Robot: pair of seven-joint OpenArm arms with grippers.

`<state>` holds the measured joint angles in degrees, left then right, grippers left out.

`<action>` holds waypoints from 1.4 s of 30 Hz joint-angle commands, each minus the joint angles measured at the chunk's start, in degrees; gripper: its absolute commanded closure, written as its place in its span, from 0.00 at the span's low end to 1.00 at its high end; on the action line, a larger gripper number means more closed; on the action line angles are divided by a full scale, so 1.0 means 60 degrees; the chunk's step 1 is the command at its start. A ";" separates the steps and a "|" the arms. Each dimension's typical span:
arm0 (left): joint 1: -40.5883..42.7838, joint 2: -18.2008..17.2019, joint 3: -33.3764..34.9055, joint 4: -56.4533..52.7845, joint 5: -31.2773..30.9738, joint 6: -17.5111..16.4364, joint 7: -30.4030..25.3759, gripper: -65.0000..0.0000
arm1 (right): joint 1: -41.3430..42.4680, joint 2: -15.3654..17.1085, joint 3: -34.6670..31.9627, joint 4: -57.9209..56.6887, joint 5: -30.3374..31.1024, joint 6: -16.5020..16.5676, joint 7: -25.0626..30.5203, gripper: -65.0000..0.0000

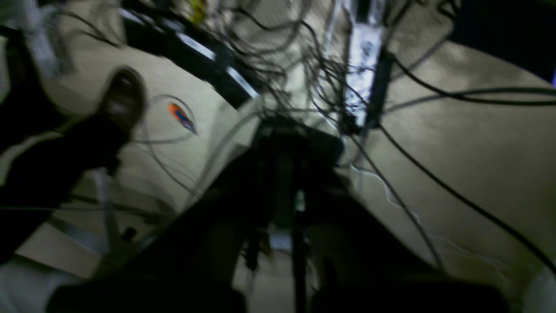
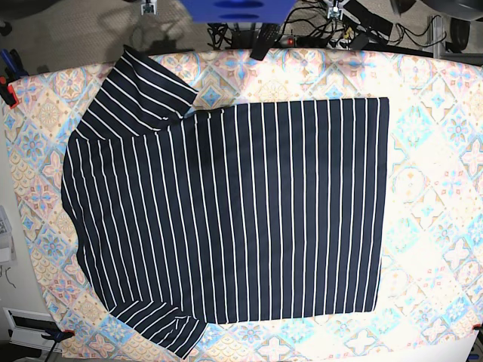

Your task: Fold the T-shirt properly

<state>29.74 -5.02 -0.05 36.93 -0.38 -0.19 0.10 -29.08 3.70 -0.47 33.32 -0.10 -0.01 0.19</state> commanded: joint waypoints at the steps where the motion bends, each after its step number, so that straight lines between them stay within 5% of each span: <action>1: 0.0341 -0.0021 -0.0013 0.0388 -0.0002 0.0024 -0.0112 1.00 | -0.0318 0.0049 0.0071 0.0344 -0.0035 0.0009 0.0108 1.00; 12: 0.2700 -0.0519 -0.0028 0.4388 -0.0017 0.0038 -0.0038 1.00 | -0.2194 0.0635 0.0188 0.3055 0.0009 -0.0006 0.0108 1.00; 22: 0.4414 -0.0578 -0.0614 0.8124 0.0086 0.0053 0.0006 1.00 | -0.3644 0.0665 0.1932 0.6131 -0.0035 -0.0006 0.0006 1.00; 30: 0.5190 -0.1047 -0.0628 1.2432 0.0012 0.0053 0.2247 1.00 | -0.4333 0.0650 0.2093 0.8652 -0.0035 -0.0006 -0.0566 1.00; 35: 0.4267 -0.1047 -0.1244 1.2666 0.0115 0.0038 0.2863 1.00 | -0.4289 0.0665 0.2078 0.9809 -0.0035 -0.0006 -0.1914 1.00; 42: 0.2245 -0.1047 -0.2108 1.2681 -0.0105 0.0009 0.5647 1.00 | -0.3791 0.0665 0.2078 1.0703 -0.0035 -0.0006 -0.2939 1.00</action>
<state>42.94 -11.09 -12.51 112.01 -0.54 -0.19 34.54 -50.61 7.31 11.57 96.88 -0.03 0.73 -17.63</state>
